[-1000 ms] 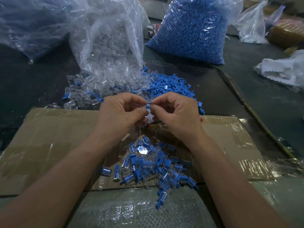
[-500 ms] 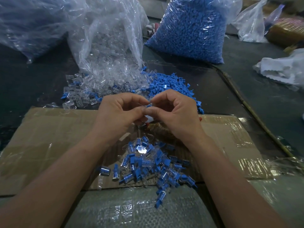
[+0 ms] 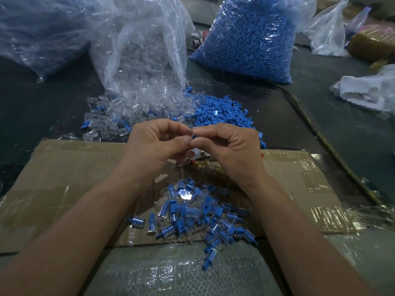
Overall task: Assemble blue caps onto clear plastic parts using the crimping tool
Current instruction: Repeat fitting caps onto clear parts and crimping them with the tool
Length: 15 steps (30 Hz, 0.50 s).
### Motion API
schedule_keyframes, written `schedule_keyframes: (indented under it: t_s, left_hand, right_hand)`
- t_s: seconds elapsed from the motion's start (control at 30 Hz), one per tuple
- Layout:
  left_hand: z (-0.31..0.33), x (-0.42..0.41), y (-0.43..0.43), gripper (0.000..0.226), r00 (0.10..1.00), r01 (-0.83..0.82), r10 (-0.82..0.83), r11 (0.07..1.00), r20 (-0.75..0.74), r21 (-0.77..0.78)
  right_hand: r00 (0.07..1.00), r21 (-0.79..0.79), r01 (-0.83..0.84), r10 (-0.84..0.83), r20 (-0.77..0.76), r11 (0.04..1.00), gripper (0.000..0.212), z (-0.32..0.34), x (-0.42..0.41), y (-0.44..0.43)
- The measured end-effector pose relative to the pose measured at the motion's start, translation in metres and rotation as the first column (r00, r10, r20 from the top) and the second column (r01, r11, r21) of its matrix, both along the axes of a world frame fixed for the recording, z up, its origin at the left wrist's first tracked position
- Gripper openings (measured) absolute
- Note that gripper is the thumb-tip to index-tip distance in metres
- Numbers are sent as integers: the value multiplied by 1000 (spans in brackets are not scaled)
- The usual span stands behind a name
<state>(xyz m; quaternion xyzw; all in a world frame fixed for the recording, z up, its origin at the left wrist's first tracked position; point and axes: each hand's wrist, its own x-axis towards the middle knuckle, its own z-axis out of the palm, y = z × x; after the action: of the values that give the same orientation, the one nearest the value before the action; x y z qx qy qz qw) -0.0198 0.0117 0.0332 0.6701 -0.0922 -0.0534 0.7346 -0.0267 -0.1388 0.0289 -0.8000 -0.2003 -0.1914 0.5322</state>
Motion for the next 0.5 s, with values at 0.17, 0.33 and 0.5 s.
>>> schedule_keyframes:
  t_s: [0.17,0.33,0.5]
  left_hand:
    - [1,0,1,17,999,17,-19,999,-33,-40]
    - [0,3,1,18,997,45,-47,998,-60,-36]
    - [-2,5,3,18,995,71,-73,997,-69,-37]
  right_hand:
    - [998,-72,-42,39,-46,997,38,2,0,-6]
    - [1000,-175,6,-3,18,984,27,0,2,-7]
    - [996,-228,44,-26,85,973,23,1,1,-6]
